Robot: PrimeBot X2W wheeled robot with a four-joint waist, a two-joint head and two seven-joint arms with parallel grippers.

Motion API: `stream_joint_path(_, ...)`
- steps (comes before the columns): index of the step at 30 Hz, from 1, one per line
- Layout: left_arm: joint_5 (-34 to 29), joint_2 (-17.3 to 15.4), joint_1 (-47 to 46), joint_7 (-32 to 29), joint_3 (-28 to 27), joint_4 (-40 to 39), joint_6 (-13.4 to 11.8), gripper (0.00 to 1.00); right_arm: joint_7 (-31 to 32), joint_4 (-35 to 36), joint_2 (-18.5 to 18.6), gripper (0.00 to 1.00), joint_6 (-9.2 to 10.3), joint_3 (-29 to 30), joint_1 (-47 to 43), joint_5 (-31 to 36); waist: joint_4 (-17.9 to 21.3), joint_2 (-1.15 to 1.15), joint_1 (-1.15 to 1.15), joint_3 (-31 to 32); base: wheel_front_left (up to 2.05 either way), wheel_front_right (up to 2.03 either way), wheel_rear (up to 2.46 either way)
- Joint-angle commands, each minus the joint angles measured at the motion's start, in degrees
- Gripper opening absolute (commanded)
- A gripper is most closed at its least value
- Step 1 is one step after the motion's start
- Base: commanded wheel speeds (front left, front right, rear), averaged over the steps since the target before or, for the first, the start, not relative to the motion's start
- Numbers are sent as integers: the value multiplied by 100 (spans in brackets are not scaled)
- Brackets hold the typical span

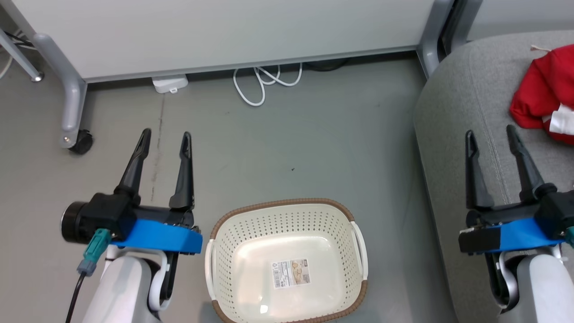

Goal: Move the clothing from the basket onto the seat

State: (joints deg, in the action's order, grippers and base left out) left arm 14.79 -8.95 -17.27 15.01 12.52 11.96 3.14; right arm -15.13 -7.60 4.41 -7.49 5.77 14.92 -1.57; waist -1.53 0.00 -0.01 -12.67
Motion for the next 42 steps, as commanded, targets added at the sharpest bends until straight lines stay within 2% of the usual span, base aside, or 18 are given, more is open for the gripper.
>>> stream_joint_path(1,-81,54,170,25,-167,-37,44,100,-4,36,-43,100,-1,-45,-163,48,-67,0,1,107,0,0,0)
stream_joint_path(15,-381,392,932,25,-961,-84,261,100,-4,68,-153,100,-1,-189,-737,-56,-123,0,1,511,0,0,0)
stream_joint_path(42,-635,589,1280,25,-1304,123,417,100,-4,-30,-157,100,-1,-165,-1098,-295,-213,0,1,745,0,0,0)
